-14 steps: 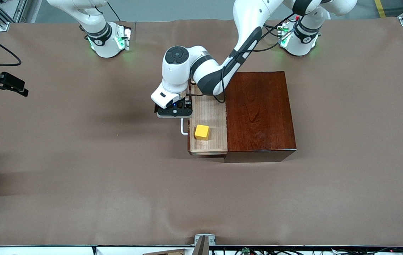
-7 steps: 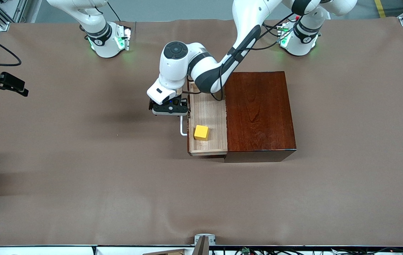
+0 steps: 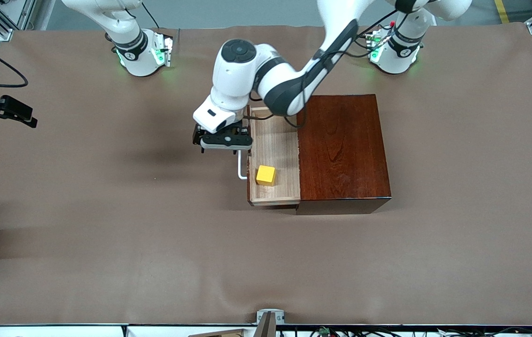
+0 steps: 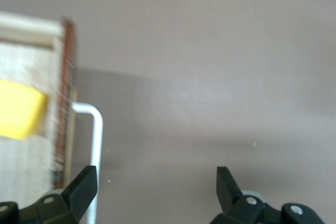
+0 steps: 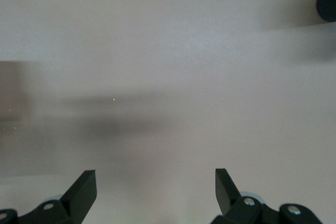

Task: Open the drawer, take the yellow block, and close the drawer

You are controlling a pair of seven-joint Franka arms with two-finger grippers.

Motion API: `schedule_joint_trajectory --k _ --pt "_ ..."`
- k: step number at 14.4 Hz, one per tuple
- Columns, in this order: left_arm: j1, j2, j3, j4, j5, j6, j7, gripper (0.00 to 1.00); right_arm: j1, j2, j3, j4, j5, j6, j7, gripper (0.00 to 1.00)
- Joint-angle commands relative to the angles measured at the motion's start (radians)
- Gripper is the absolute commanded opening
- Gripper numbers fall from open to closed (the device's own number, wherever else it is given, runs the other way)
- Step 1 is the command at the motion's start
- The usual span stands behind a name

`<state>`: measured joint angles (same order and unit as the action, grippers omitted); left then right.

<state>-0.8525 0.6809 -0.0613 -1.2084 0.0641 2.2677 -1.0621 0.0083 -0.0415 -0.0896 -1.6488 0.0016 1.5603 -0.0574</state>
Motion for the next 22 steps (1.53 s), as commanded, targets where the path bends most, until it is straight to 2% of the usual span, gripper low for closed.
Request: schedule_joint_trajectory --k 1,4,6,8,11,14,18,20,22 --pt "0.105 -0.104 -0.006 -0.030 -0.014 -0.104 0.004 1.00 -0.016 0.000 0.013 0.007 -0.006 0.001 0.004 1.00" --pt "0.243 -0.173 -0.017 -0.045 -0.015 -0.233 0.112 1.00 0.045 0.014 0.025 0.012 -0.002 -0.003 0.048 1.00" --pt "0.329 -0.214 -0.018 -0.062 -0.021 -0.336 0.203 1.00 0.119 0.014 0.027 0.012 0.017 -0.005 0.285 1.00" --pt "0.418 -0.265 -0.018 -0.107 -0.041 -0.372 0.311 1.00 0.209 0.040 0.028 0.024 0.032 0.000 0.535 1.00" --pt "0.541 -0.369 -0.020 -0.213 -0.060 -0.392 0.492 1.00 0.333 0.086 0.028 0.035 0.153 0.023 0.875 1.00" --pt "0.662 -0.475 -0.020 -0.304 -0.061 -0.421 0.653 1.00 0.456 0.149 0.028 0.083 0.173 0.111 1.311 1.00" --pt "0.814 -0.576 -0.020 -0.318 -0.093 -0.566 0.867 1.00 0.619 0.254 0.028 0.101 0.172 0.291 1.868 1.00" --pt "0.861 -0.609 -0.018 -0.316 -0.118 -0.623 0.913 1.00 0.657 0.294 0.028 0.104 0.169 0.369 2.045 1.00" --pt "0.862 -0.630 -0.018 -0.316 -0.118 -0.649 0.913 1.00 0.703 0.348 0.027 0.104 0.166 0.427 2.128 1.00"
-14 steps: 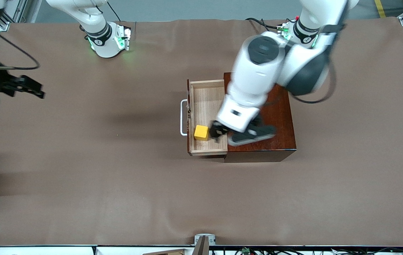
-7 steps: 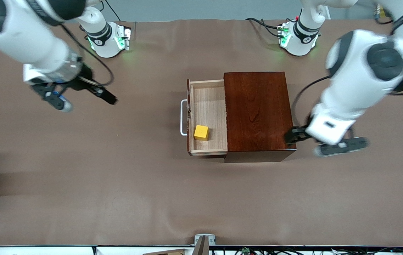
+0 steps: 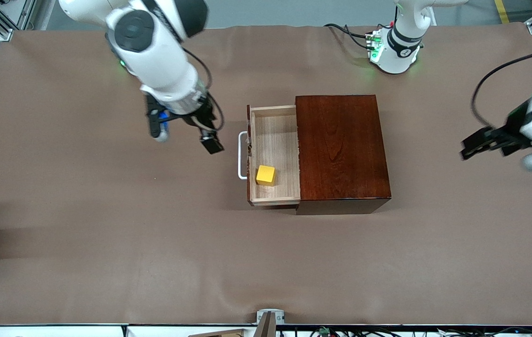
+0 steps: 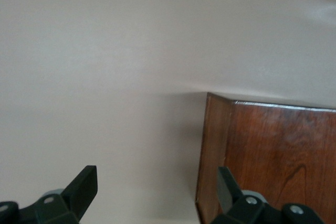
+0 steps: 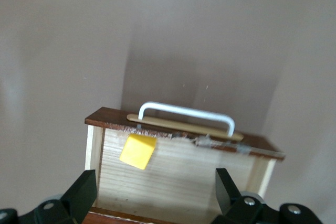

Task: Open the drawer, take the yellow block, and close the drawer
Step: 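Lower the right gripper into the drawer and grasp the yellow cube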

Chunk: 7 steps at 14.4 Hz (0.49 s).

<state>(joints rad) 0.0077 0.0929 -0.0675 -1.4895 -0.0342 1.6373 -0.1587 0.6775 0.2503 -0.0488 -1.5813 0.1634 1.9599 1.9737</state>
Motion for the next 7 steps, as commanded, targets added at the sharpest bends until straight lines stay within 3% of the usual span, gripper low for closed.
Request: schedule_joint_trajectory --k 1,3,7 --pt "0.001 -0.057 -0.014 -0.035 -0.018 -0.037 0.010 1.00 0.045 0.084 -0.014 0.037 0.001 0.057 0.158 1.00" --pt "-0.003 -0.079 -0.014 -0.038 -0.003 -0.051 0.013 1.00 0.072 0.134 -0.014 0.037 -0.004 0.134 0.275 1.00" --pt "0.001 -0.117 -0.005 -0.075 0.005 -0.065 0.065 1.00 0.082 0.225 -0.014 0.056 -0.002 0.201 0.300 1.00"
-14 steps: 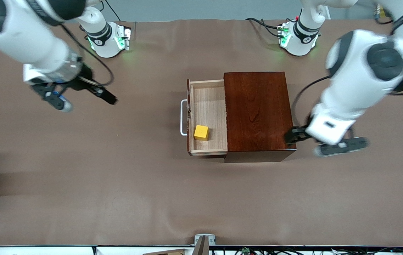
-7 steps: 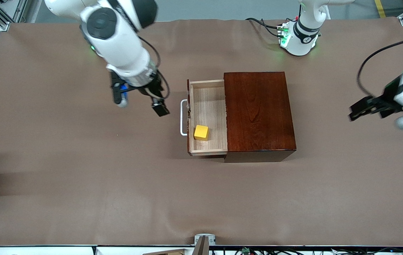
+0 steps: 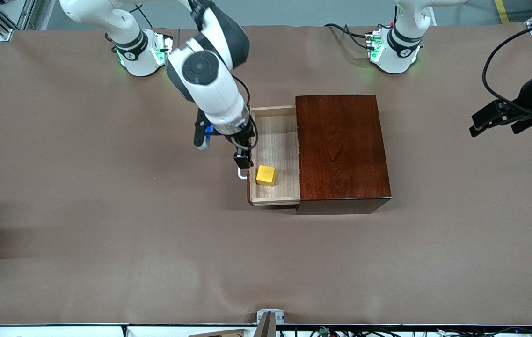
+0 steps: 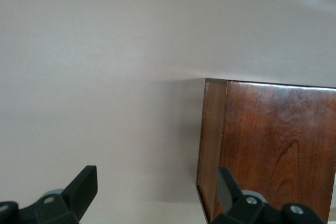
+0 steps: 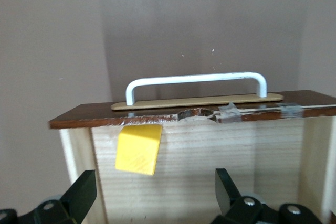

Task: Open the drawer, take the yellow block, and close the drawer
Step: 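Lower the right gripper into the drawer and grasp the yellow cube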

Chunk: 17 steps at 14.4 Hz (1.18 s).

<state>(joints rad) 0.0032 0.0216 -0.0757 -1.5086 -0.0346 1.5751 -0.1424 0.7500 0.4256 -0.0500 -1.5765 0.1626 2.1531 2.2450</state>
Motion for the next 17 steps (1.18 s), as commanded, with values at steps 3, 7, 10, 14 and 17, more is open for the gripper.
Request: schedule_joint_trajectory --k 3,7,10,14,17 --pt "0.006 -0.046 0.008 -0.061 0.005 -0.015 0.110 1.00 0.009 0.114 -0.013 0.099 -0.001 0.013 0.028 1.00" --pt "0.026 -0.049 0.022 -0.047 0.005 -0.032 0.181 1.00 0.012 0.185 -0.013 0.147 -0.001 0.048 0.030 1.00" --pt "0.024 -0.045 0.014 -0.045 0.027 -0.032 0.162 1.00 0.031 0.208 -0.014 0.147 -0.001 0.065 0.030 1.00" --pt "0.020 -0.042 0.008 -0.047 0.036 -0.033 0.135 1.00 0.031 0.226 -0.014 0.145 -0.001 0.116 0.030 1.00" --pt "0.026 -0.045 0.004 -0.045 0.035 -0.038 0.124 1.00 0.040 0.243 -0.014 0.142 -0.001 0.131 0.030 1.00"
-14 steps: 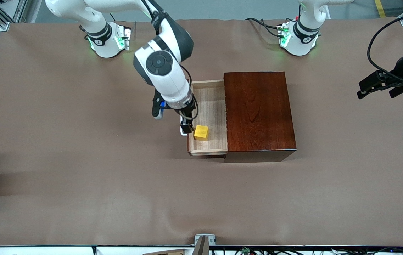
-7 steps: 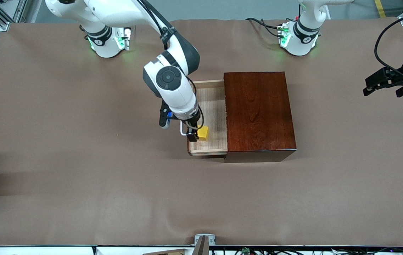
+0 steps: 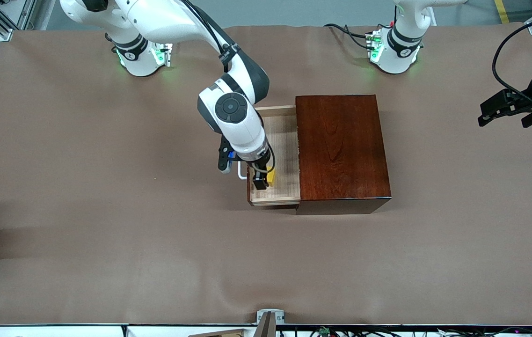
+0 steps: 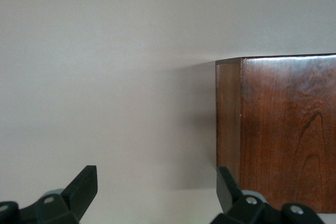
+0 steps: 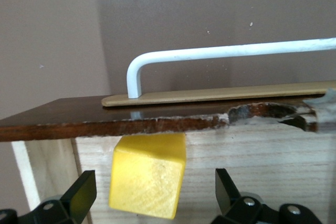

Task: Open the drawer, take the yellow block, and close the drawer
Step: 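Lower the right gripper into the drawer and grasp the yellow cube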

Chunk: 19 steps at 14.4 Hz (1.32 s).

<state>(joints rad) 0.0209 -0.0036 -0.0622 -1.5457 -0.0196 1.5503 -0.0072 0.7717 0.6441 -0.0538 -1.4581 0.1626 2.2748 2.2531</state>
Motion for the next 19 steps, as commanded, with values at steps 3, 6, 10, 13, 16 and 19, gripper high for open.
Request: schedule_joint_trajectory --k 3,6,10,13,16,19 --pt "0.008 -0.018 -0.010 -0.008 0.020 -0.013 0.002 1.00 0.017 0.025 -0.011 0.022 0.002 0.008 0.025 1.00" --pt "0.007 -0.015 -0.010 -0.008 0.010 -0.013 0.004 1.00 0.015 0.019 -0.011 0.025 -0.005 0.005 0.020 0.44" --pt "0.008 -0.012 -0.010 -0.010 0.018 -0.013 0.006 1.00 0.021 -0.003 -0.008 0.031 -0.005 -0.026 0.020 0.15" --pt "0.011 -0.010 -0.005 -0.010 0.020 -0.012 0.004 1.00 0.020 -0.060 -0.006 0.115 0.012 -0.197 0.022 0.15" --pt "0.010 -0.009 -0.002 -0.013 0.020 -0.013 0.004 1.00 -0.002 -0.115 -0.009 0.168 0.006 -0.372 -0.035 0.15" --pt "0.010 0.004 -0.004 -0.008 0.006 -0.009 -0.001 1.00 -0.079 -0.199 -0.014 0.156 0.006 -0.539 -0.316 0.14"
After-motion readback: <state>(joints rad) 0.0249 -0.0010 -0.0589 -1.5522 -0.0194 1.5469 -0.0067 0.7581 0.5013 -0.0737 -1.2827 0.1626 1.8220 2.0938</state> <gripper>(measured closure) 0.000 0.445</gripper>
